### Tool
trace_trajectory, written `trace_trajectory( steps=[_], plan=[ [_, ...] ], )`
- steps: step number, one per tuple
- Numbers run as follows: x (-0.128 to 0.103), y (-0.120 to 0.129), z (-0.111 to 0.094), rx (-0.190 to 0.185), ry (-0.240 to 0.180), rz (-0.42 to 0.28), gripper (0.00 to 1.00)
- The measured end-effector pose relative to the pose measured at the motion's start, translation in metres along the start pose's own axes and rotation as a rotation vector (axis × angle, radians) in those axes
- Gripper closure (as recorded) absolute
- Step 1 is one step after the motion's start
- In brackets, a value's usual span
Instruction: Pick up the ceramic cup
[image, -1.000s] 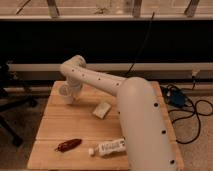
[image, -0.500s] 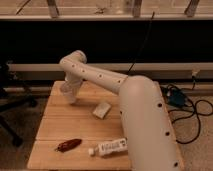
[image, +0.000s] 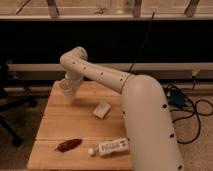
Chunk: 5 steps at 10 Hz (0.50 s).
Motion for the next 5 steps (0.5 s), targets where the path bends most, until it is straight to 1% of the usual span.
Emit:
trace_trajectory(
  steps=[1, 4, 5],
  plan=[
    [0.002, -0.002, -0.012, 0.004, 0.003, -0.004, 1.00],
    [0.006, -0.001, -0.024, 0.011, 0.007, -0.008, 1.00],
    [0.007, -0.001, -0.024, 0.010, 0.006, -0.008, 1.00]
  ],
)
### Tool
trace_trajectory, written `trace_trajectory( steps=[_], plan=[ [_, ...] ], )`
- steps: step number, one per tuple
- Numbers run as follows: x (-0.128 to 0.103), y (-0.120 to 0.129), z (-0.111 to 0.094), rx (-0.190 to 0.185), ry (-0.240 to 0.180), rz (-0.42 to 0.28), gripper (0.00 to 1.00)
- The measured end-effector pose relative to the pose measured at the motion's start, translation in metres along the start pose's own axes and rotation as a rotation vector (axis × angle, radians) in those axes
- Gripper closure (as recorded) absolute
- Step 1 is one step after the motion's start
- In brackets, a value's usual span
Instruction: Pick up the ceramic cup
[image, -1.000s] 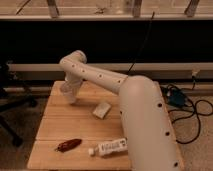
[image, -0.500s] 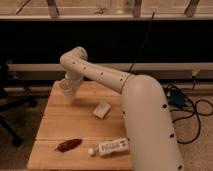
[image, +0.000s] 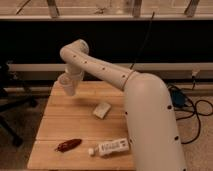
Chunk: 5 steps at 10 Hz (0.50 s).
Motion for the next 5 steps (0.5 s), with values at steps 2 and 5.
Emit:
trace_trajectory(
  steps=[2, 5],
  plan=[
    [0.0015, -0.0024, -0.0077, 0.000, -0.001, -0.002, 1.00],
    [0.0036, -0.0037, -0.0121, 0.003, 0.000, -0.005, 1.00]
  ],
)
